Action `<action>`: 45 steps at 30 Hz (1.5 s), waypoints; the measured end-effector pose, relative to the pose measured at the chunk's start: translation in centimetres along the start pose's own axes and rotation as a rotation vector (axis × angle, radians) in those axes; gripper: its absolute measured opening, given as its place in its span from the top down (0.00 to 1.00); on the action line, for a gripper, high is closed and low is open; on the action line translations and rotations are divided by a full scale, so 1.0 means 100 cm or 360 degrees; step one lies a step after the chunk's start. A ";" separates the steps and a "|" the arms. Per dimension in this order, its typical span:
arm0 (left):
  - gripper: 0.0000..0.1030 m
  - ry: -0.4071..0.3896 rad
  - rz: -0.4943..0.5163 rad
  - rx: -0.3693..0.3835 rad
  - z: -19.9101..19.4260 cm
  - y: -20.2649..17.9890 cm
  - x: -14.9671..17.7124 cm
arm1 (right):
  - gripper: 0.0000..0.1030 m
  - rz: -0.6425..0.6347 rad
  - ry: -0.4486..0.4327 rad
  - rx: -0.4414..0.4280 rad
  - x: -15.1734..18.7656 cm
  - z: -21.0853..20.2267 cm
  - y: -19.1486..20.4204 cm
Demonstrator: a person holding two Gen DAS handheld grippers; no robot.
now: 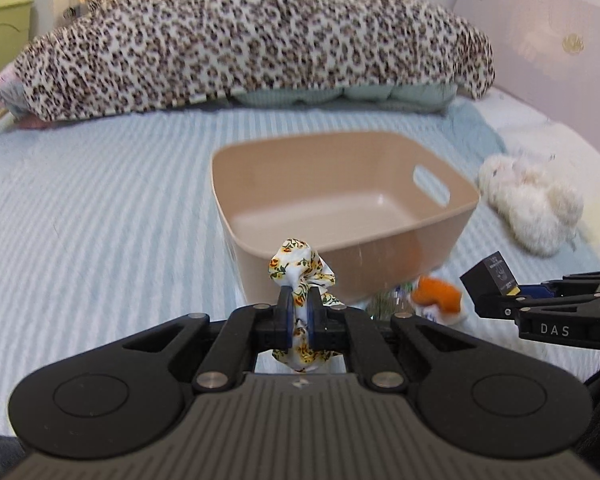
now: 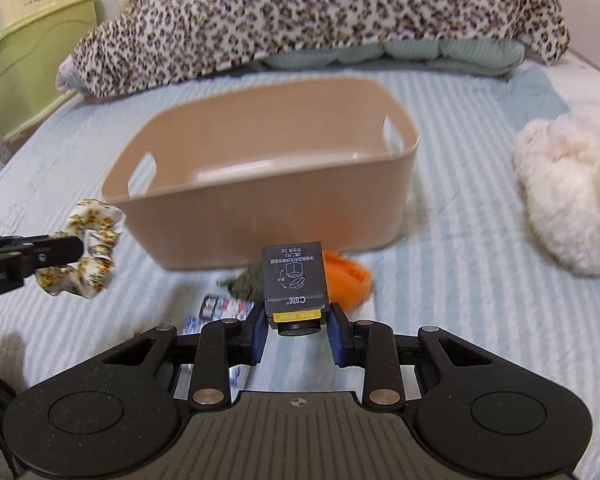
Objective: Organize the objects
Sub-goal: 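Carry both items over the basket and open both tools to drop them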
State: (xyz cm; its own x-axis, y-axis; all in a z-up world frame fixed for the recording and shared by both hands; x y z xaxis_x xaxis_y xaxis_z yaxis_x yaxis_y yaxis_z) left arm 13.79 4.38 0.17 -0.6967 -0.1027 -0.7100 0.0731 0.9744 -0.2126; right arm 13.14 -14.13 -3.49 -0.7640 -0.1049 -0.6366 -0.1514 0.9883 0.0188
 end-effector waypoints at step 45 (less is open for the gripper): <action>0.27 0.0148 -0.0064 -0.0155 0.102 -0.020 -0.051 | 0.25 -0.0039 -0.0039 0.0058 -0.102 0.054 -0.039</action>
State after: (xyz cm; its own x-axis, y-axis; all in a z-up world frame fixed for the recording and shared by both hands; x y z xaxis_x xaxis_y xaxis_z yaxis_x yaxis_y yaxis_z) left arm 24.54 0.88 -2.61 -0.7609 -0.1274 -0.6362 -0.0228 0.9852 -0.1700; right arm 24.97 -16.36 -1.23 -0.7448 -0.1270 -0.6551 -0.1469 0.9888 -0.0247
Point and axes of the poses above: each gripper's, at about its wrist camera, not at the fingertips, and z roughly the way its jaws point, y to its left, x to its underside, the point moved 7 cm from there along z, roughly the way its jaws point, and after that the axes turned 11 degrees about -z, right-handed, at the moved point
